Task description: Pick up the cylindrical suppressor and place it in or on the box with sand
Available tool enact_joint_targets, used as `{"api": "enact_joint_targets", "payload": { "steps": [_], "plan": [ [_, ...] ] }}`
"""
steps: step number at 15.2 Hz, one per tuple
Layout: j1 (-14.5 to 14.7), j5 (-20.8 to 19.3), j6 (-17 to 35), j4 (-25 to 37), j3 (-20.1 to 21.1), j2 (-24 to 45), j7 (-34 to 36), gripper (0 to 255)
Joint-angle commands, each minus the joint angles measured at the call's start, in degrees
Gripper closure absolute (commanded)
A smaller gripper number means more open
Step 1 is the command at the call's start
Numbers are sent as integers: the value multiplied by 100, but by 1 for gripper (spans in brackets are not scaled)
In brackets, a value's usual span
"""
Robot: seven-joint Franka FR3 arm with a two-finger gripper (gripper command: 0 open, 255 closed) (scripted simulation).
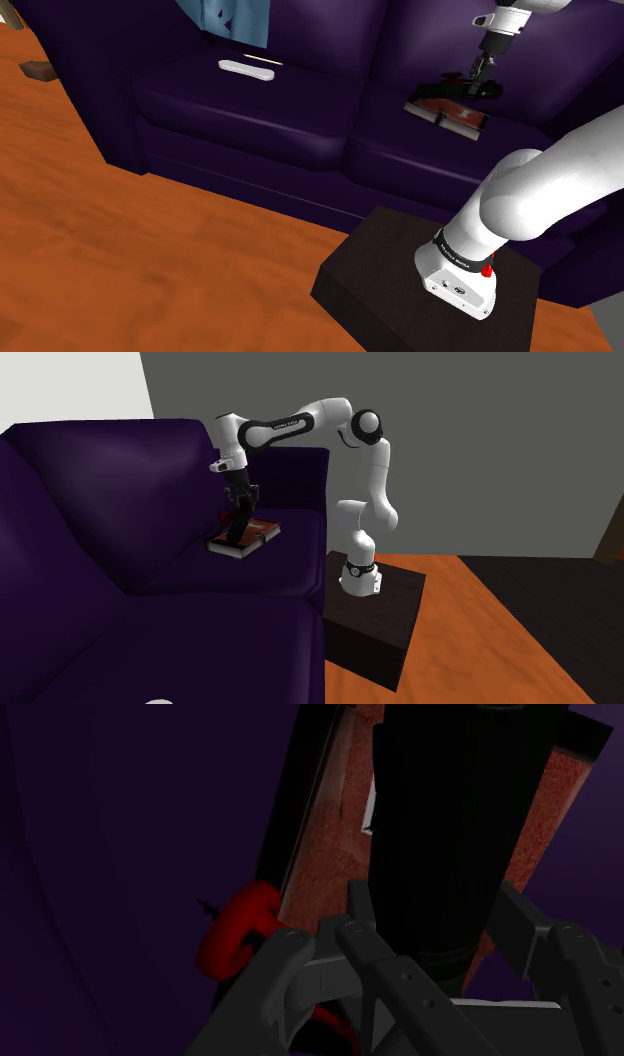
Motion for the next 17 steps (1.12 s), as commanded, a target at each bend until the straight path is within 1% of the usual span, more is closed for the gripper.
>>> {"api": "enact_joint_targets", "payload": {
  "steps": [1, 5, 13, 14, 17],
  "plan": [
    [-8, -18, 165, -161, -31, -2, 7, 255],
    [0, -23, 470, -419, -125, 50, -8, 255],
    [1, -24, 470, -419, -126, 50, -7, 255],
    [1, -24, 470, -419, -126, 50, -7, 0],
    [1, -23, 470, -419, -125, 50, -7, 0]
  ]
}}
